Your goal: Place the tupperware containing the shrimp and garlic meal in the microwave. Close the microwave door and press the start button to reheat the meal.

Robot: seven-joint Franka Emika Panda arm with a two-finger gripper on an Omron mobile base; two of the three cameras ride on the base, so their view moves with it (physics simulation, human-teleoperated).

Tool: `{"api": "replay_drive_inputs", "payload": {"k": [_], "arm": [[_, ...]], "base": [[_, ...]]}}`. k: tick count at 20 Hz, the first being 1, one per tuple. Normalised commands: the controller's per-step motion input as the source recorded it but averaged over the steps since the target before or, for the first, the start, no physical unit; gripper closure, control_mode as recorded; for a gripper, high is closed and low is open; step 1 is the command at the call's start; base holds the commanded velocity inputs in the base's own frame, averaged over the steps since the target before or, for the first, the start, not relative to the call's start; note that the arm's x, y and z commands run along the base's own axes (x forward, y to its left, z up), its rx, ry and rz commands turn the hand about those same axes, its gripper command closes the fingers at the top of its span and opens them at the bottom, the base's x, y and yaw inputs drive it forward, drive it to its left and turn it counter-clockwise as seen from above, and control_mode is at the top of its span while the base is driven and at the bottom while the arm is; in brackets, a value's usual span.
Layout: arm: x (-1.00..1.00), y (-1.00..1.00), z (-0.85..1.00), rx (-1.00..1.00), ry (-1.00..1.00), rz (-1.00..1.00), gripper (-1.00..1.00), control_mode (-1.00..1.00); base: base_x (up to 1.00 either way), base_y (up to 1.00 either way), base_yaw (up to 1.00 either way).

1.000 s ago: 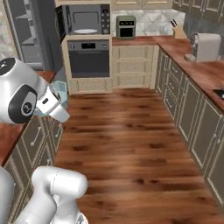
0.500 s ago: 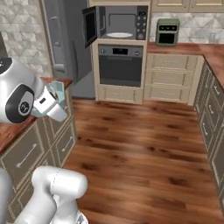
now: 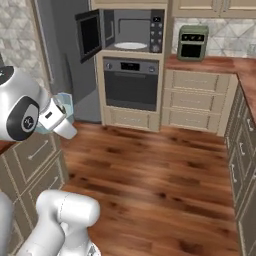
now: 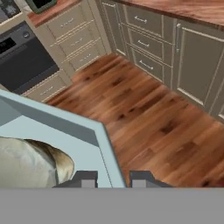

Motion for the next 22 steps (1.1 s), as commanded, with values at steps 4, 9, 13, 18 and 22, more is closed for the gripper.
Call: {"api": "replay_drive_inputs", "payload": {"k": [4,9,13,18,22], "arm": [[0.00,0.00,0.00,0.00,0.00,0.00,1.00,1.00],[0.00,0.00,0.00,0.00,0.00,0.00,1.00,1.00],[0.00,0.00,0.00,0.00,0.00,0.00,1.00,1.00],[0.00,0.00,0.00,0.00,0.00,0.00,1.00,1.00],[0.00,0.00,0.00,0.00,0.00,0.00,1.00,1.00]], "base": [[1.00,-0.37,0.19],[1.00,-0.31,0.19],[1.00,-0.33,0.18],[1.00,-0.29,0.17],[1.00,-0.25,0.15]]}}
